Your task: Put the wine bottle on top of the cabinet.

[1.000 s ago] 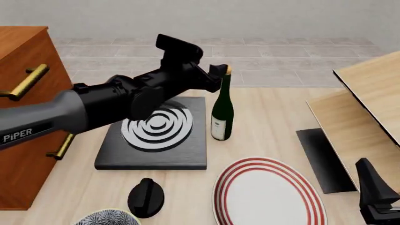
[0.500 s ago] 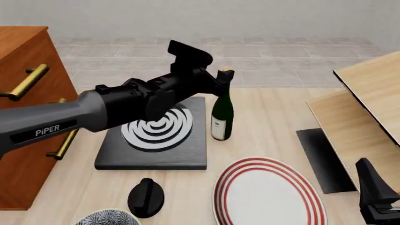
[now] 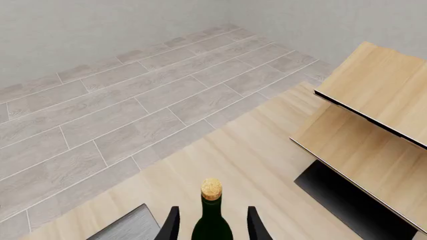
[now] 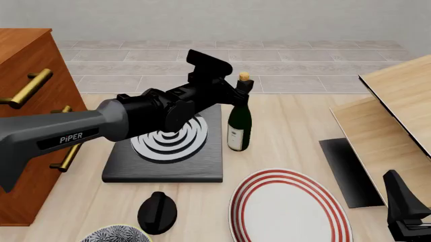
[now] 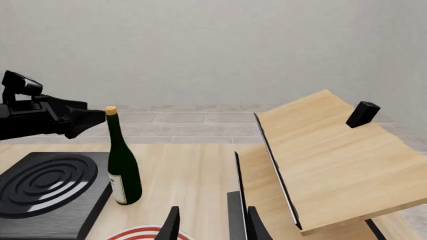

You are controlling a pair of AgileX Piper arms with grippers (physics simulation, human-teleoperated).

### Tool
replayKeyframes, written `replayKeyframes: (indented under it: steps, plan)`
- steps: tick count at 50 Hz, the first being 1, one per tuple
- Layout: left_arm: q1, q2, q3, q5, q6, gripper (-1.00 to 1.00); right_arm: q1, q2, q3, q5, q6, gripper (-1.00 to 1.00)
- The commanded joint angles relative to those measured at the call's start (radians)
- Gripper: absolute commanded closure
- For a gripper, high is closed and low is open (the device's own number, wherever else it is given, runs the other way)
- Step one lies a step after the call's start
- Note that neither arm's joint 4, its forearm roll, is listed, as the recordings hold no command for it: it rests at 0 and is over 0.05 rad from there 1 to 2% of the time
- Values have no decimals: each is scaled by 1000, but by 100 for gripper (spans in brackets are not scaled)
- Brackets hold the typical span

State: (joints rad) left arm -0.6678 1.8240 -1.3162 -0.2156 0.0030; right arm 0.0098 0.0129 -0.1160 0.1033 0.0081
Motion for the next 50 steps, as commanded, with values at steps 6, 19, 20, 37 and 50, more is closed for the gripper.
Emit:
replayKeyframes:
  steps: [6, 19, 20, 37, 50]
  plan:
    - [0, 36, -35, 11, 8, -100, 0, 0, 0, 0, 1, -100]
    - [-14, 71, -67, 26, 11, -100, 0, 0, 1, 0, 5, -100]
    - [-13, 73, -71, 27, 7, -100, 0, 1, 1, 0, 6, -100]
    - [14, 123, -153, 78, 14, -100, 1, 3, 1, -1, 5, -100]
    - [18, 161, -197, 101, 3, -100, 3, 5, 1, -1, 4, -100]
